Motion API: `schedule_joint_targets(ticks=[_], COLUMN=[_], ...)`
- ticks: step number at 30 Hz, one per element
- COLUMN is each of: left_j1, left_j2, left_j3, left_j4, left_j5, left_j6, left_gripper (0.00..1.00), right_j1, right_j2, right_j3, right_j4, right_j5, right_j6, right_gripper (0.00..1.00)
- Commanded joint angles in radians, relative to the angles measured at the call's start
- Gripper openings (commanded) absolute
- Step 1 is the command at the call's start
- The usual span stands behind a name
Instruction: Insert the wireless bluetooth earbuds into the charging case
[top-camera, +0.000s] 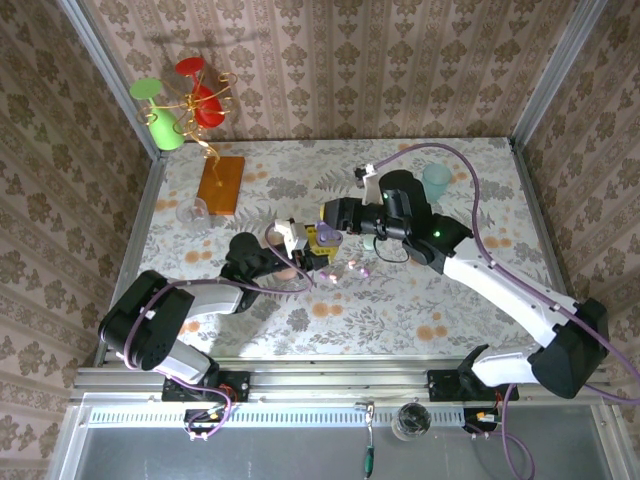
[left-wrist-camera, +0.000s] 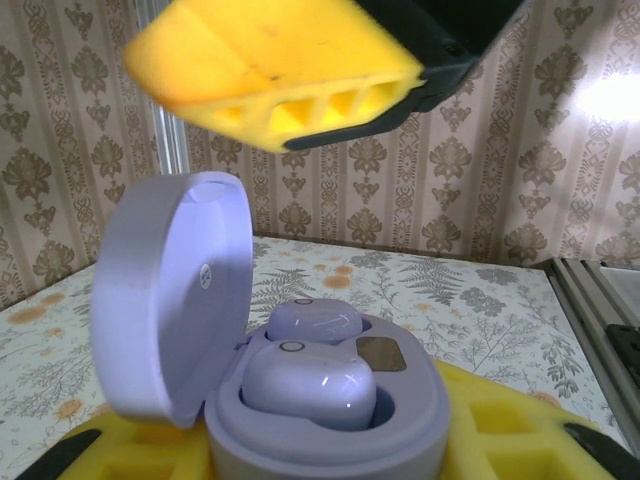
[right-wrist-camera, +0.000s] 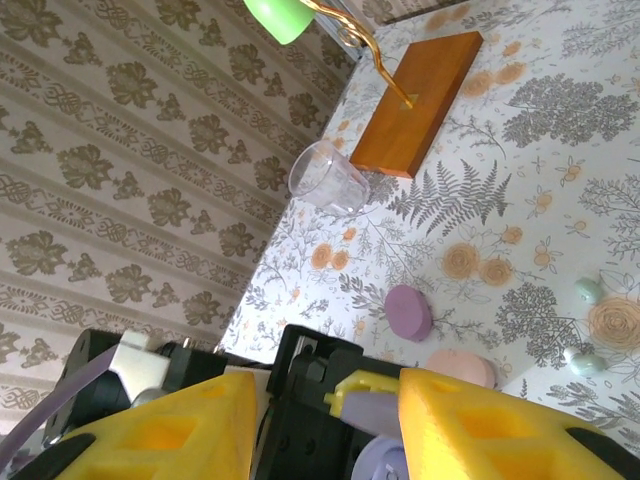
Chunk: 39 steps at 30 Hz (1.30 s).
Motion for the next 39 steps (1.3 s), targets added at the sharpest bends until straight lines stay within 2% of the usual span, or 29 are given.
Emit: schedule_joint_targets(ticks=[1,11,16,21,25,29,32,39], left_j1=[0.011,0.032,0.038,0.043,0.043,0.043,0.04,0.021], left_j2=[-0.005,-0.029,-0.041,-0.051,-0.069,-0.101,-0.121,-0.136], left_j3=[-0.007,-0.018,-0.018,-0.023,-0.025,-0.023,-0.022,-0.003], left_j4=[0.043,0.044,0.044,0.044,0.043,0.043,0.044,0.044], left_j5=[0.035,0.008,-0.022,-0.035,-0.045,-0.053,-0.061,-0.069], left_j6=[0.019,0.013,0.003,-0.004,-0.01,-0.031,-0.04,-0.045], left_gripper=[0.24,0.23,0.23,0.23,0.23,0.23,0.23,0.23], right_j1=[-0.007,-0.023,-0.03,-0.048,-0.088,-0.133,-0.151,-0.152], right_j2=[0.022,0.024,0.009,-0.059,-0.134,-0.174,-0.174,-0.104], right_j3=[0.039,0.016,-0.028,-0.082,-0.168,-0.258,-0.324,-0.435], right_j4=[-0.053,-0.094,-0.04,0.014,0.109,0.236,0.37,0.742], right_j5=[-0.014,-0.076,-0.177,-0.168,-0.161,-0.217,-0.297,-0.432], right_j6=[-0.014,-0.011,0.009,0.031,0.103,0.223,0.32,0.589], right_gripper=[0.44,0.47,0.49,0.49,0.51,0.65,0.7,0.69])
